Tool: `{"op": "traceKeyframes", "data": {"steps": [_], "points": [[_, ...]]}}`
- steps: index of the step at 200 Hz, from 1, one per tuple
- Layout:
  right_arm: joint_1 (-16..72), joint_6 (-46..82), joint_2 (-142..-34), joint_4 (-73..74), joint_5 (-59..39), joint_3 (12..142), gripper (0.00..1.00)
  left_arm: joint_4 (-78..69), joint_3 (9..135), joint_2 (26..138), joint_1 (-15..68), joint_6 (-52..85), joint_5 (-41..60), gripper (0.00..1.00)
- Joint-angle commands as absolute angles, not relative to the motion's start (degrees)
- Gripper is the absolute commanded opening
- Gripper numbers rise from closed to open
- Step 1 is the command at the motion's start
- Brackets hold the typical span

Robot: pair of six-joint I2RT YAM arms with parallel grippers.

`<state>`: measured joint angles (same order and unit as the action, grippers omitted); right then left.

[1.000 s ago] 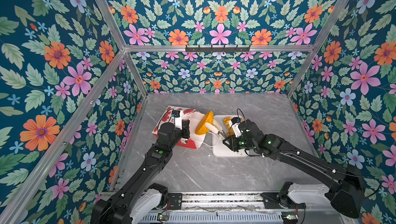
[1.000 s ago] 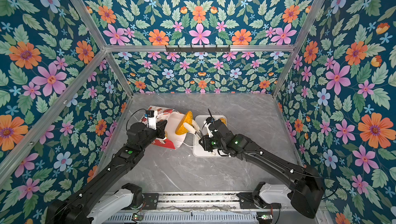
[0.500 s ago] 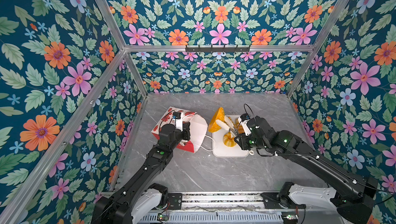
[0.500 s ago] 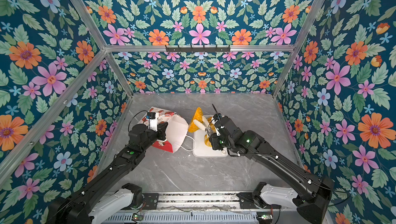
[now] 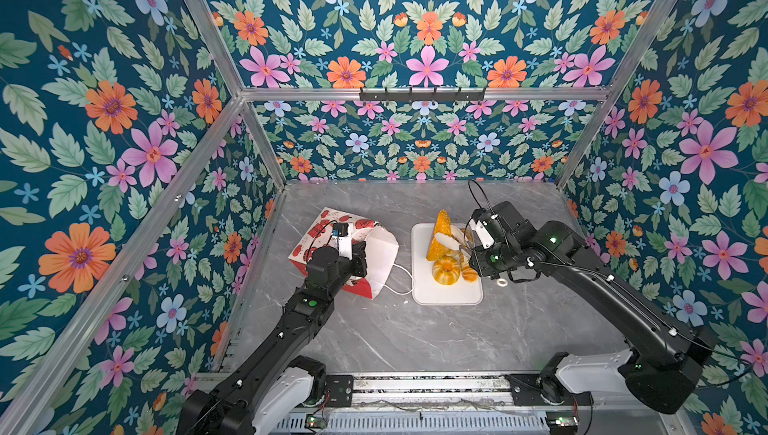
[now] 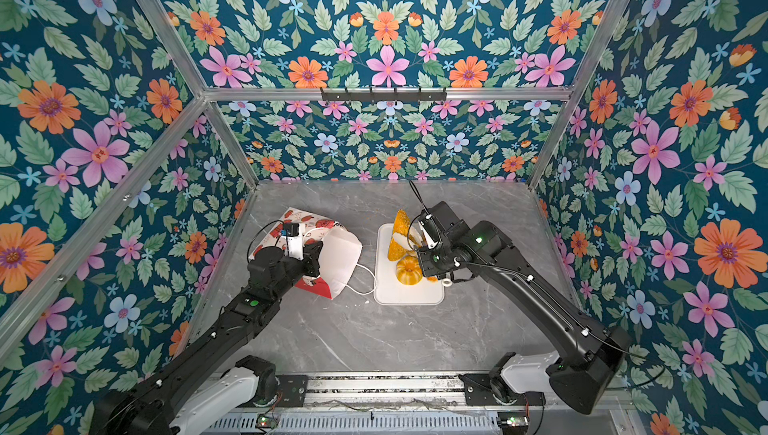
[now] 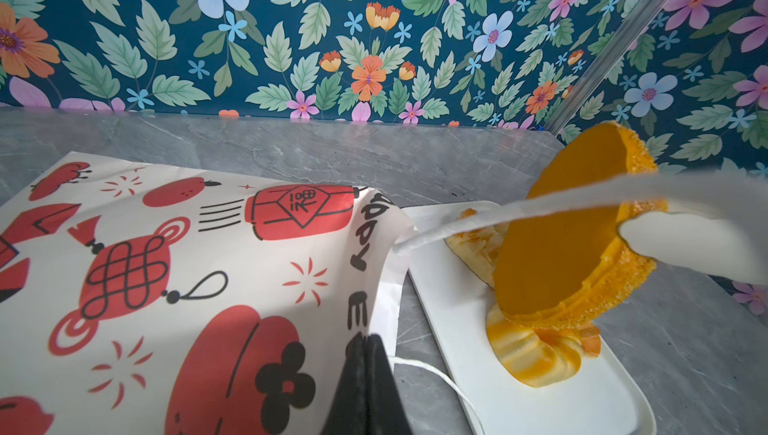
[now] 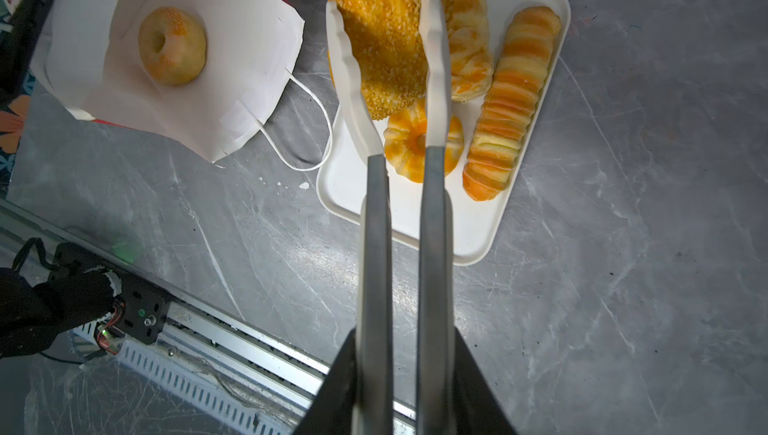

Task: Take the fake bread out of the paper bag
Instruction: 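Lift the sugar-crusted bread out of the bag over the tray, then lower the sugar-crusted bread onto the tray beside the yellow bun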

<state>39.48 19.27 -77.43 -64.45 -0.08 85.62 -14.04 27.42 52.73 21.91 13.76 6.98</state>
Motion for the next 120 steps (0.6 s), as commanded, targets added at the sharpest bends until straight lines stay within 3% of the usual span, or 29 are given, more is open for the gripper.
{"op": "traceKeyframes", "data": {"steps": [1, 120], "points": [[39.13, 17.24, -80.51, -67.14, -1.27, 89.03, 0.30, -14.77, 26.59, 51.72, 21.93, 13.73, 5.72, 0.00], [36.14, 16.29, -103.26, -87.00, -7.50, 115.94, 0.30, -16.48, 22.90, 46.36, 21.96, 14.67, 5.80, 0.00]]}}
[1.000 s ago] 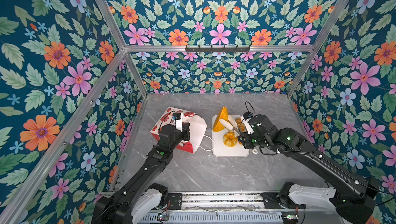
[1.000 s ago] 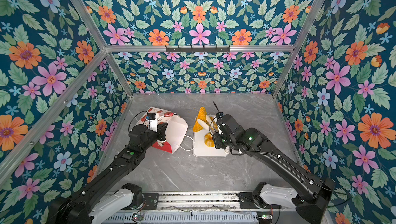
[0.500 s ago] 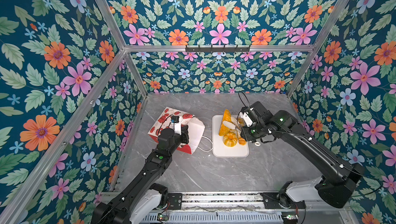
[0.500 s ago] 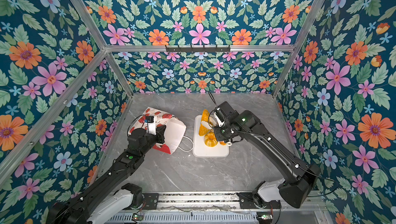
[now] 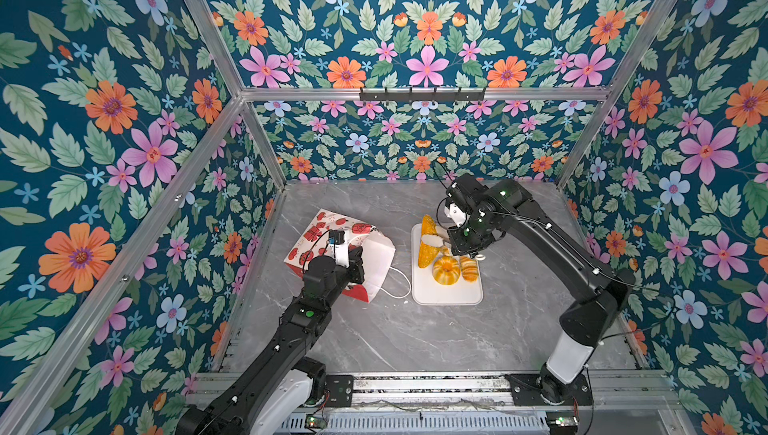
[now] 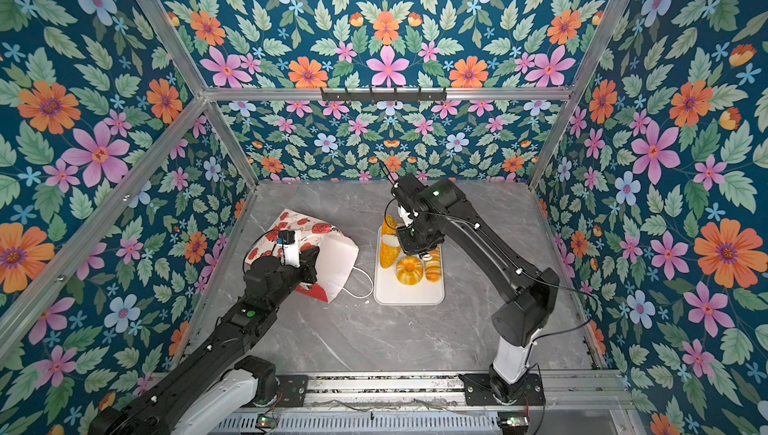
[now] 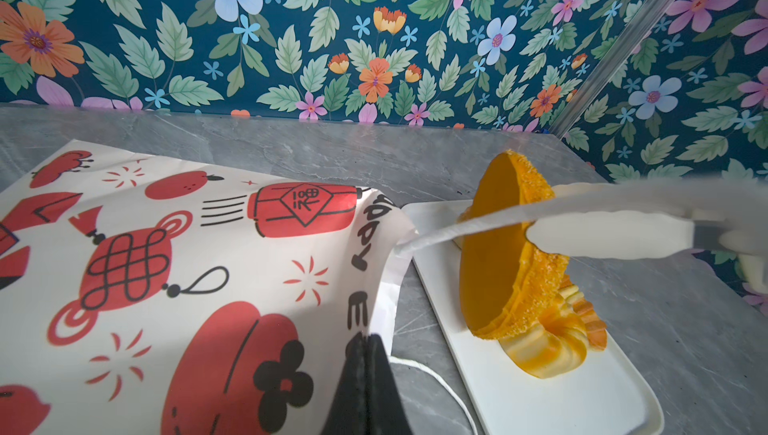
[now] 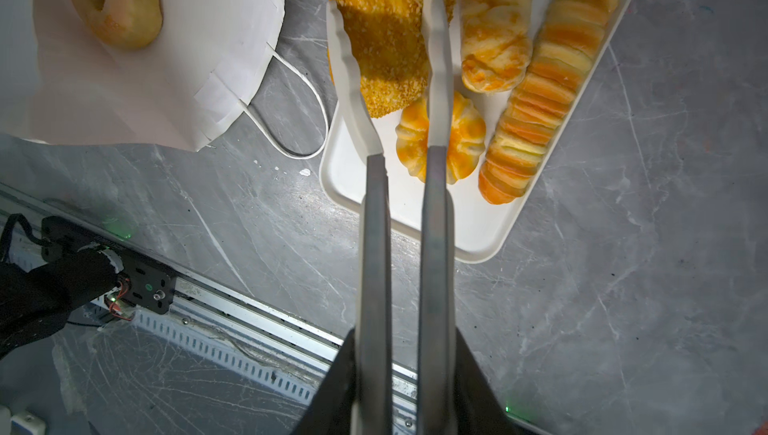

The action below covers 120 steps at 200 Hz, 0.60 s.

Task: Take the fake bread out of the paper bag
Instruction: 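Lower the sugar-crusted bread onto the tray beside the yellow bun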

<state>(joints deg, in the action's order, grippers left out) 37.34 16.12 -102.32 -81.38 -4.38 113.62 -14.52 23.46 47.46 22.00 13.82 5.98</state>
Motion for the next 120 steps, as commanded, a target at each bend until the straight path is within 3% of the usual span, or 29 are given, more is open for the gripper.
{"op": "traceKeyframes", "data": {"steps": [1, 120], "points": [[36.13, 16.36, -103.35, -87.18, -7.44, 116.02, 0.30, -16.50, 22.83, 46.29, 21.97, 14.68, 5.80, 0.00], [36.06, 17.92, -108.89, -92.18, -5.69, 121.47, 0.32, -18.19, 21.14, 44.65, 21.91, 14.93, 6.71, 0.00]]}}
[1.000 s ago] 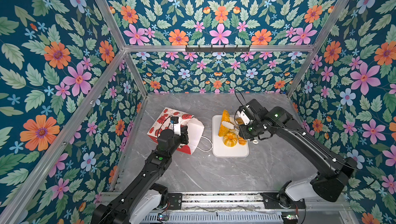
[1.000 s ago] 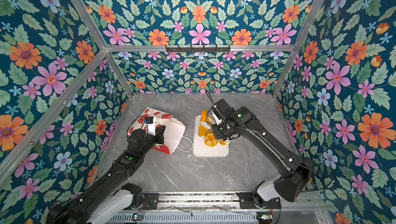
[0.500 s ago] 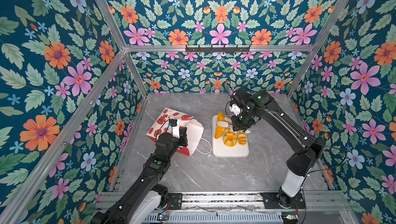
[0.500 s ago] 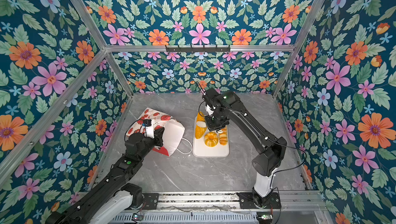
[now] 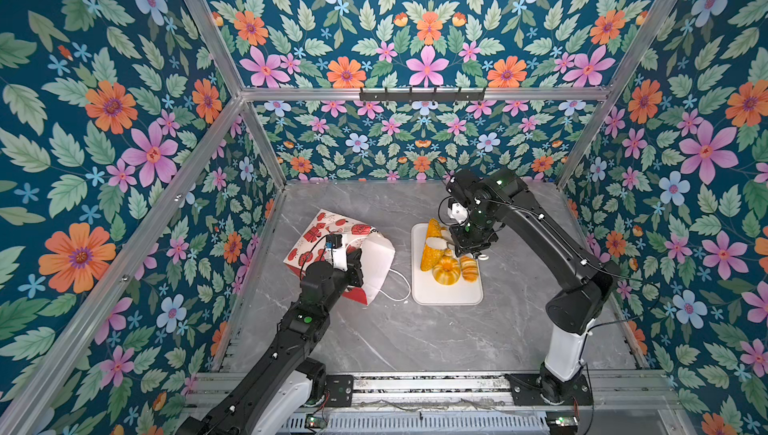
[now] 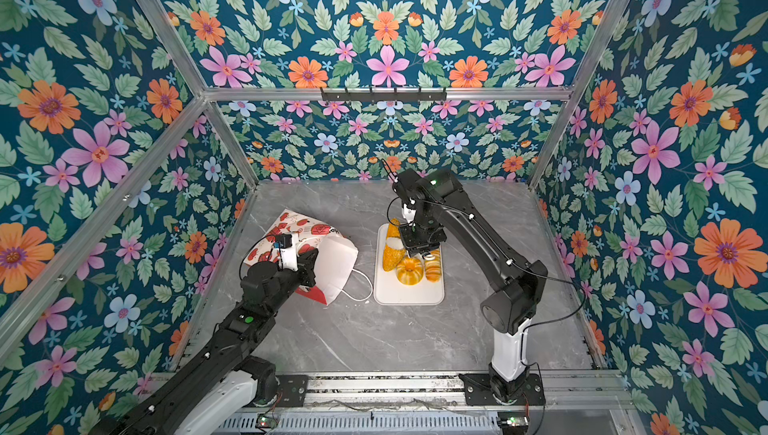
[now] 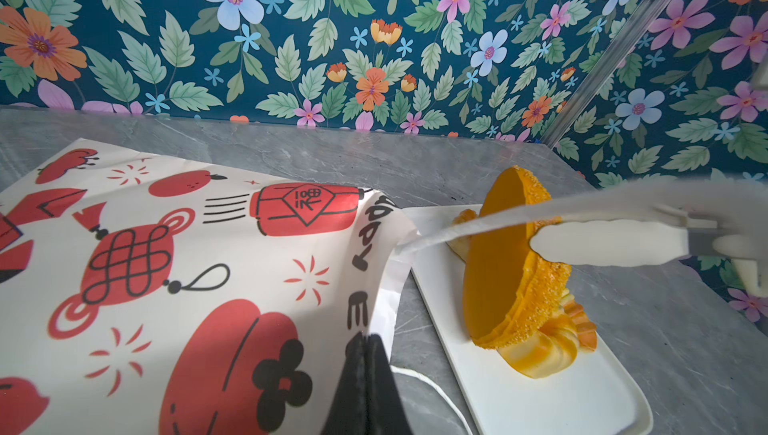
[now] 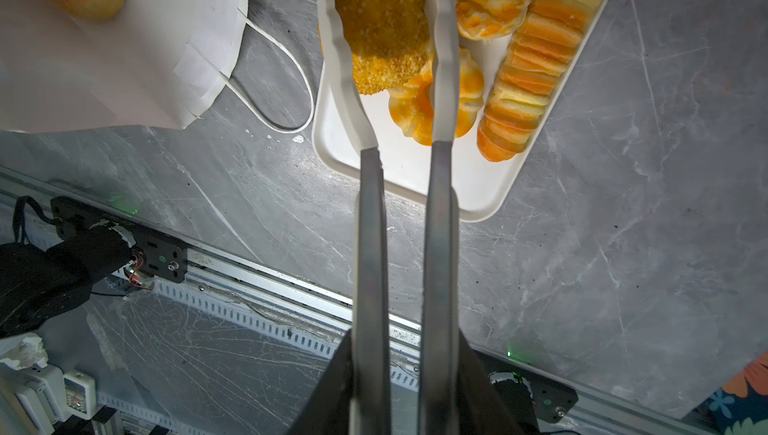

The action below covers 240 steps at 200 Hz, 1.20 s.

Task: Take the fake bread out of the paper bag
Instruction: 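Lower the sugar-crusted bread onto the tray beside the yellow bun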

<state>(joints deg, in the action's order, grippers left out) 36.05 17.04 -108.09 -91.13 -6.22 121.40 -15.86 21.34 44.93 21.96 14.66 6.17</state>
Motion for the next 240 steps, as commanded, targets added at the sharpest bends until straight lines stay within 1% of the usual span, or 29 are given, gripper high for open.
{"op": "traceKeyframes", "data": {"steps": [1, 115, 221, 240], "points": [[36.09, 17.93, -108.89, -91.97, -5.66, 121.47, 0.32, -18.19, 21.12, 44.65, 21.90, 14.98, 6.74, 0.00], [35.81, 17.34, -113.59, -80.98, -2.11, 119.80, 0.31, -18.45, 20.96, 44.74, 21.93, 15.47, 7.64, 0.00], [34.69, 18.80, -117.58, -71.52, -4.53, 115.80, 0.31, -19.12, 20.47, 45.52, 21.88, 15.64, 7.93, 0.00], [34.72, 19.20, -117.35, -69.98, -5.85, 114.21, 0.33, -19.16, 20.29, 45.51, 21.93, 15.73, 7.84, 0.00]]}}
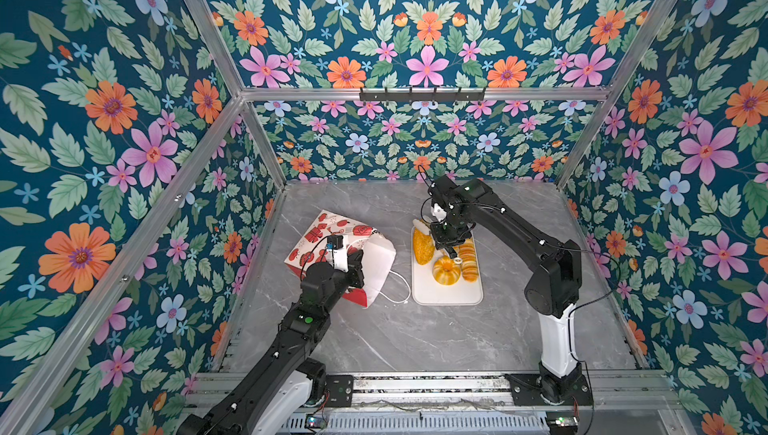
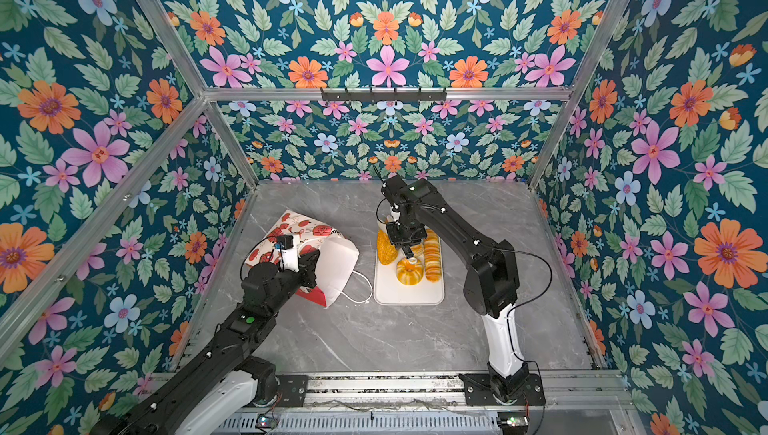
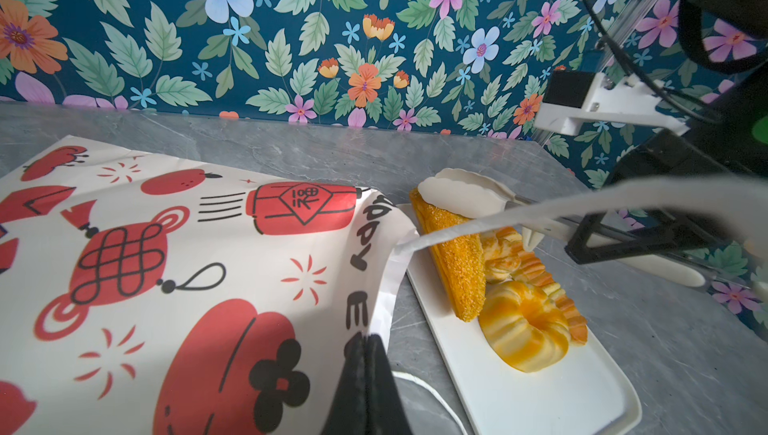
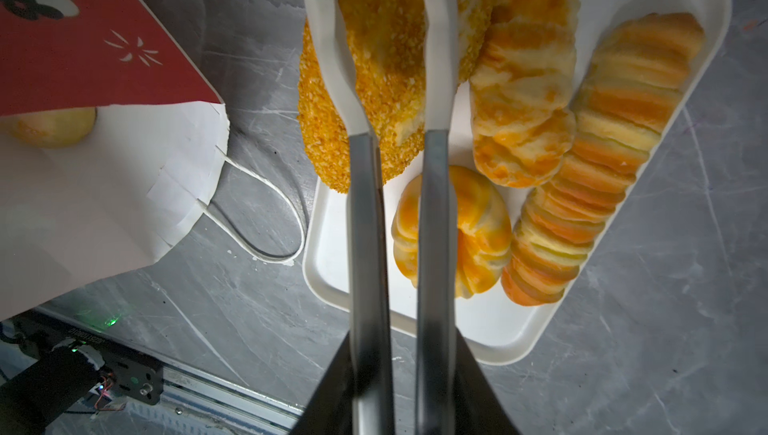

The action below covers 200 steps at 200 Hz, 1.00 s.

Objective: Take the fake bread out of the paper bag

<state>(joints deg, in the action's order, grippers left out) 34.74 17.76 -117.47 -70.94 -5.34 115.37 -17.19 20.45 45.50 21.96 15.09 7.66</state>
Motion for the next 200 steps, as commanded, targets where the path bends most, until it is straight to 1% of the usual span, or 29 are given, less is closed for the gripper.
{"op": "traceKeyframes", "data": {"steps": [1, 79, 170, 200], "points": [[34.72, 19.18, -117.39, -69.93, -5.91, 114.15, 0.33, -19.20, 20.30, 45.52, 21.91, 15.73, 7.83, 0.00], [34.62, 21.46, -118.64, -62.96, -7.56, 111.01, 0.33, -19.60, 20.04, 46.05, 21.88, 15.91, 8.12, 0.00], [34.37, 21.97, -123.99, -61.63, -9.48, 116.63, 0.34, -19.43, 20.04, 45.62, 21.88, 16.08, 8.26, 0.00], [34.36, 21.21, -125.58, -63.69, -9.20, 118.10, 0.34, -19.34, 19.97, 45.18, 21.84, 16.17, 8.06, 0.00]]}}
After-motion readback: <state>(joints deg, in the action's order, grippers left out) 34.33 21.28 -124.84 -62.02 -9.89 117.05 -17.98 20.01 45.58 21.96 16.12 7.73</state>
